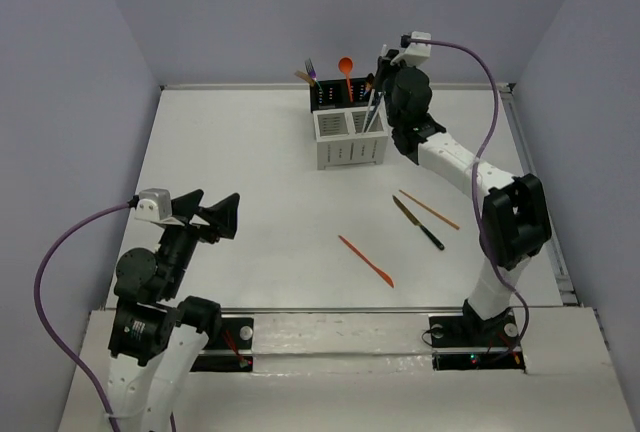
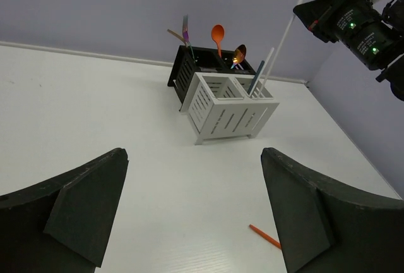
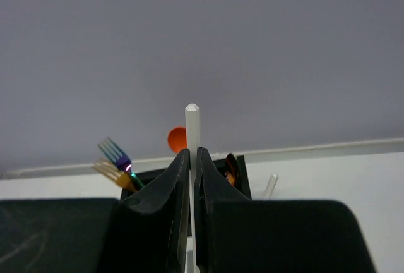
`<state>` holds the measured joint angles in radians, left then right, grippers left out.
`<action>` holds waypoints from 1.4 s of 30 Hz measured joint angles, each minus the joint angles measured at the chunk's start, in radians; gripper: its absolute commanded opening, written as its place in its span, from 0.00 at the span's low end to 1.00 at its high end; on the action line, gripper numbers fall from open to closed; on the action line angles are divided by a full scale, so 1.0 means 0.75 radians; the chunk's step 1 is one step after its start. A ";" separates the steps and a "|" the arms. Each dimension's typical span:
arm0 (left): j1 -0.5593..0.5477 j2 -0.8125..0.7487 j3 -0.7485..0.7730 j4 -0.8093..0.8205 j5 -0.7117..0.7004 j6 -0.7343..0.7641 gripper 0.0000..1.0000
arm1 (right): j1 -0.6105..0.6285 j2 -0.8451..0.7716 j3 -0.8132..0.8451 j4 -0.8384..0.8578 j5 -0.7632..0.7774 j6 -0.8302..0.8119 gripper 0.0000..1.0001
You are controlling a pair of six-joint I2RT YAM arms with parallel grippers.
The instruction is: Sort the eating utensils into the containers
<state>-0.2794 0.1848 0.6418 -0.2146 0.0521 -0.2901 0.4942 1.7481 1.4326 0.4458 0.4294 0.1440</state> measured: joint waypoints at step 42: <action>0.025 0.017 0.000 0.001 0.023 0.001 0.99 | -0.108 -0.328 -0.242 -0.291 -0.202 0.181 0.34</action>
<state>-0.2604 0.1978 0.6418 -0.2138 0.0696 -0.2897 0.4129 1.5021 1.2510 0.2272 0.2775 0.2794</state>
